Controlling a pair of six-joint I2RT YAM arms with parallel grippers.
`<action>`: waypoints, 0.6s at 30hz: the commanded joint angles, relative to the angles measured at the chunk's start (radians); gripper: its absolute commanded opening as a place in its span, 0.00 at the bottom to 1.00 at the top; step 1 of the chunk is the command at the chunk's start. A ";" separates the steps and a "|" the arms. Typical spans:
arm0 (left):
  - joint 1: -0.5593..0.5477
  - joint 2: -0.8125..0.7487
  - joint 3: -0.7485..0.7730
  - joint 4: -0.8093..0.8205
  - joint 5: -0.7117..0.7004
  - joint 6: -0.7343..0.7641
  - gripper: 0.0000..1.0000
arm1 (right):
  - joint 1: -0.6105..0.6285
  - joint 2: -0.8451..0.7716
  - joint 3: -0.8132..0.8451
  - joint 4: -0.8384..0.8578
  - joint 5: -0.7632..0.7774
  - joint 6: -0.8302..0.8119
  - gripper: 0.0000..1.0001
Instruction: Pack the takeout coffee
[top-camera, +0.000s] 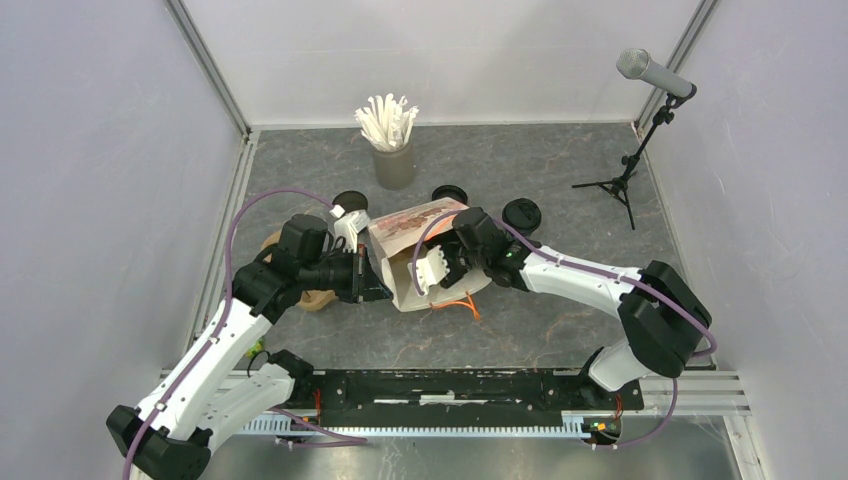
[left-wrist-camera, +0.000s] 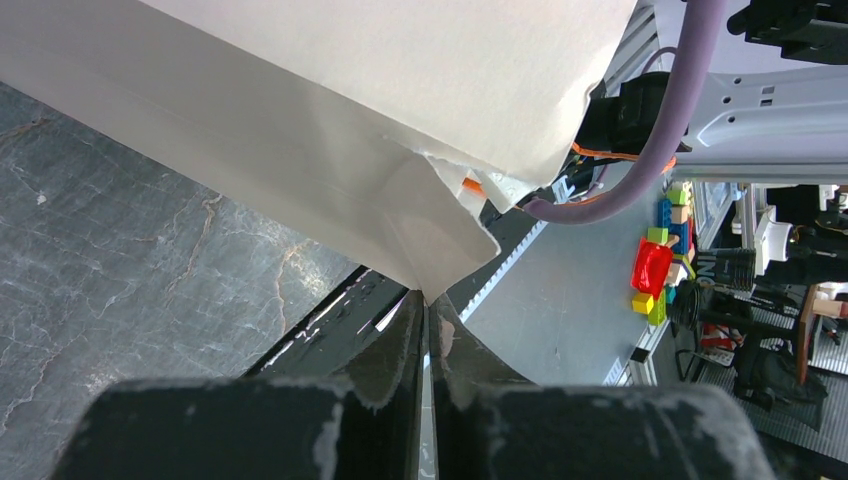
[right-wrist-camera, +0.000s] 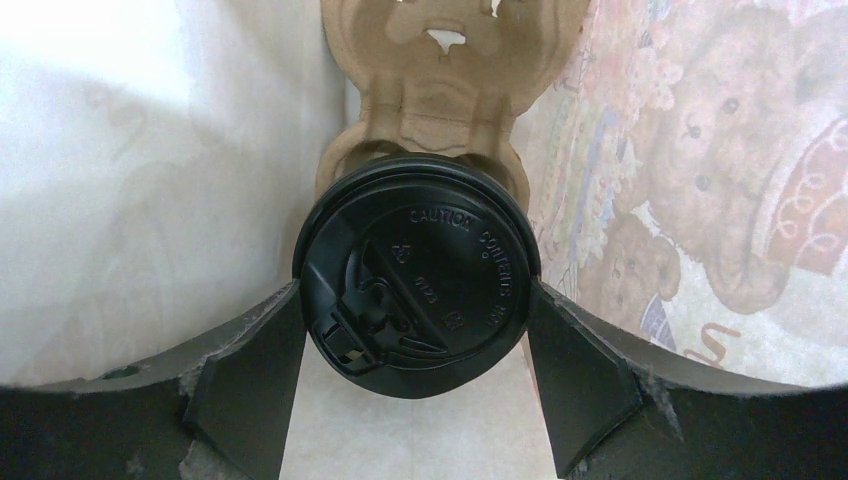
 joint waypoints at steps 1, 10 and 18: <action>0.000 0.003 0.043 0.029 0.005 -0.025 0.11 | -0.009 -0.002 0.031 -0.066 -0.016 0.007 0.71; 0.001 0.016 0.059 0.029 -0.002 -0.016 0.11 | -0.008 -0.066 0.010 -0.111 -0.025 0.022 0.84; 0.001 0.010 0.055 0.029 -0.002 -0.019 0.11 | -0.007 -0.089 0.011 -0.127 -0.023 0.026 0.94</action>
